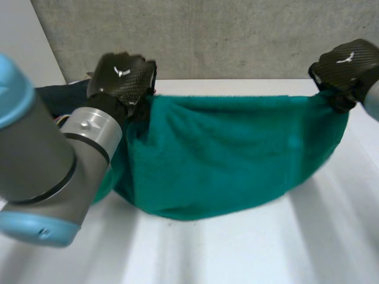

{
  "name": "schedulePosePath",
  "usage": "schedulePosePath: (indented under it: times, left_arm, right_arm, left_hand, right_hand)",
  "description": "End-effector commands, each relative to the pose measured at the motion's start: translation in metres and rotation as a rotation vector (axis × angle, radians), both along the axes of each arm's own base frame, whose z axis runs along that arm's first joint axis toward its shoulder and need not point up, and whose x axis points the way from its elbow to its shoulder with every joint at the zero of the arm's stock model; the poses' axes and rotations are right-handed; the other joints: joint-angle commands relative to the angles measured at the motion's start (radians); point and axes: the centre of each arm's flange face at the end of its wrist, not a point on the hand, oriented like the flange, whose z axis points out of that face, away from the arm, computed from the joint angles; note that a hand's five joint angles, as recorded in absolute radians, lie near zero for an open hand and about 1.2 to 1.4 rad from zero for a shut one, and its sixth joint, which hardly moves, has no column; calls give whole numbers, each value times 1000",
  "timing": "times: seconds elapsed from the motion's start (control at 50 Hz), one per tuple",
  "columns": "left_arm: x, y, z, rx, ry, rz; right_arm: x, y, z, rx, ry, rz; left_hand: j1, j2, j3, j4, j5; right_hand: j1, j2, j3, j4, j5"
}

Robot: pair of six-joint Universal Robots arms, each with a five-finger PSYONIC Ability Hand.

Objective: Fold the laundry.

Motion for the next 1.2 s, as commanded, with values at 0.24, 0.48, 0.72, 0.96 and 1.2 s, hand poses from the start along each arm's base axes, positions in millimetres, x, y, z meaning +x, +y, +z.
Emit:
schedulePosePath:
  times: [0.24,0.48,0.72,0.96,1.2]
  left_arm:
    - [-41,-102,95,-561,94,141]
    - [-38,-74,23,-369,-43,63]
    - [-27,-24,-140,32,-315,-76]
    - [7,19,-127,77,-338,-66]
    - [14,49,-105,29,-313,-103]
  right_arm:
    - [41,-87,54,-691,-284,-80]
    - [41,-71,-19,-465,-188,8]
    - [7,-23,-147,57,-25,-16]
    - [-39,-3,-148,263,110,-81]
    - [-54,-9,-119,292,68,-136]
  left_hand:
    - [272,201,207,199,259]
    - [272,201,207,199,259]
    - [272,201,207,199,259]
    - [272,201,207,199,259]
    - [272,201,207,199,259]
  right_hand:
    - [293,229,205,202,236]
    - [293,229,205,202,236]
    - [293,229,205,202,236]
    - [293,229,205,202,236]
    - [-762,-826,-850,-853,-819]
